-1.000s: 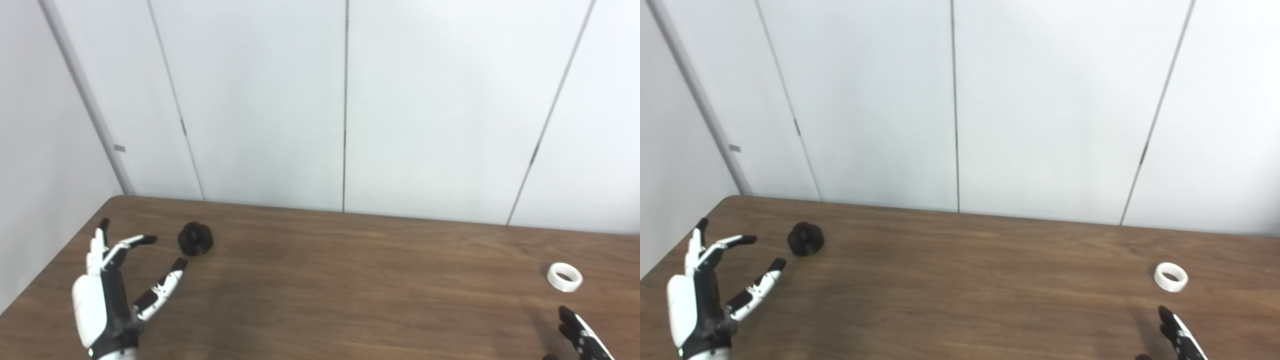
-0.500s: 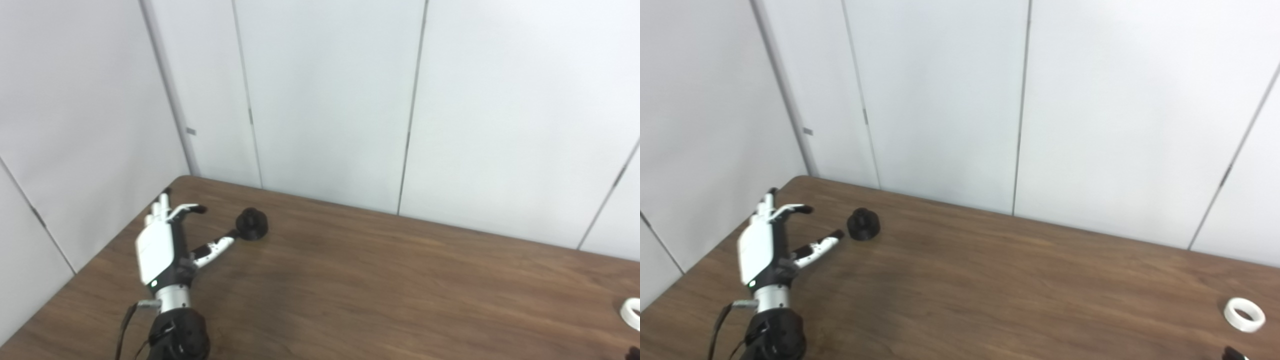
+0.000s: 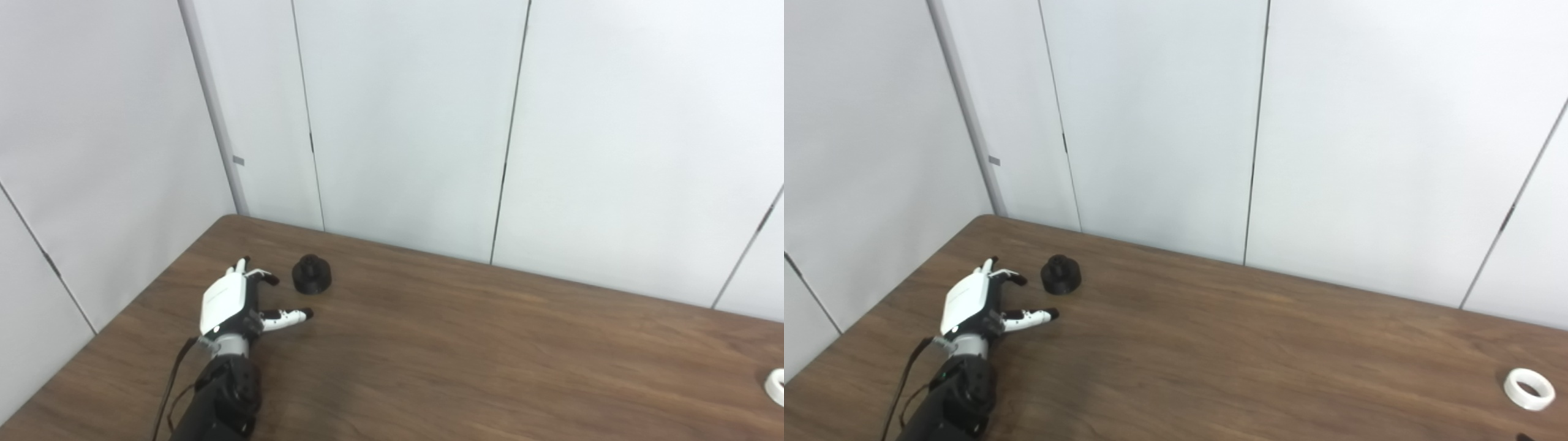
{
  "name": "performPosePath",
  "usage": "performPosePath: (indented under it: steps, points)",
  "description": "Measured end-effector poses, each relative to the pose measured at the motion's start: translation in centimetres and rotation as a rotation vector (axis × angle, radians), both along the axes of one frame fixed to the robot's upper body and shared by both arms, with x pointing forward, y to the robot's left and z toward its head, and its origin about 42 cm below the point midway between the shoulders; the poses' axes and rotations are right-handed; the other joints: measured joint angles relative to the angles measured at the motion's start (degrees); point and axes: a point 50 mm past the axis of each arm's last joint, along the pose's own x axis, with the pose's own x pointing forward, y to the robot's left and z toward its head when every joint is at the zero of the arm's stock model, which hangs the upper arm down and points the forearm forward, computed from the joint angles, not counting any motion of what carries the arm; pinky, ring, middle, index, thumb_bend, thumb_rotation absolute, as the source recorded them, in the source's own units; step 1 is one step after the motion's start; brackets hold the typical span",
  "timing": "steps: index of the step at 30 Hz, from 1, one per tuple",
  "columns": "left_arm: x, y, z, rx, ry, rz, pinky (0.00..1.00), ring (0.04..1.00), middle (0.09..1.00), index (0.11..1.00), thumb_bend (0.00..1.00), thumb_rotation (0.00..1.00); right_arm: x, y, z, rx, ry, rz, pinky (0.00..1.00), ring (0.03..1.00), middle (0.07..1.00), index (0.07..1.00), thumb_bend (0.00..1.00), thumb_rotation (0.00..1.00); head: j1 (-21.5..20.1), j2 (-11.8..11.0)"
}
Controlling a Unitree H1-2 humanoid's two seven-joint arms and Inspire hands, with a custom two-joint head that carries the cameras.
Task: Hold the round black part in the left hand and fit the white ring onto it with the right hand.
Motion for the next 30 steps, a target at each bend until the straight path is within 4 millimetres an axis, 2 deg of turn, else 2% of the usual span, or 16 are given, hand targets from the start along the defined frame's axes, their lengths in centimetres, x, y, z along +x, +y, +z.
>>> performPosePath:
  steps: [5,10,14,26,30]
  points:
    - [0.9,-0.2,0.1,0.018,0.068,-0.02,1.0,1.0,1.0,0.747,1.0,0.36,-0.3,-0.2,0.1,-0.001,0.001,-0.003,0.87,0.918,0.942,0.921,0.39,0.71,0.5,0.0]
    - [1.4,-0.2,0.1,0.021,0.134,-0.038,1.0,1.0,1.0,0.82,1.0,0.42,-0.7,-0.5,0.1,-0.002,0.006,-0.003,0.89,0.933,0.952,0.931,0.43,0.74,1.2,-0.3]
    - [2.2,0.3,0.7,0.028,0.172,-0.038,1.0,1.0,1.0,0.857,1.0,0.43,-0.9,-0.7,0.2,-0.005,0.009,-0.001,0.9,0.936,0.951,0.933,0.42,0.74,1.6,-0.4]
    - [3.3,0.7,1.4,0.015,0.2,-0.039,1.0,1.0,1.0,0.875,1.0,0.4,-1.9,-1.4,0.4,-0.006,0.018,-0.004,0.92,0.955,0.962,0.939,0.38,0.71,2.5,-1.0]
    - [3.4,0.5,1.3,0.003,0.205,-0.043,1.0,1.0,1.0,0.875,1.0,0.38,-2.1,-1.7,0.4,-0.001,0.02,-0.001,0.92,0.961,0.969,0.941,0.41,0.71,2.3,-1.3]
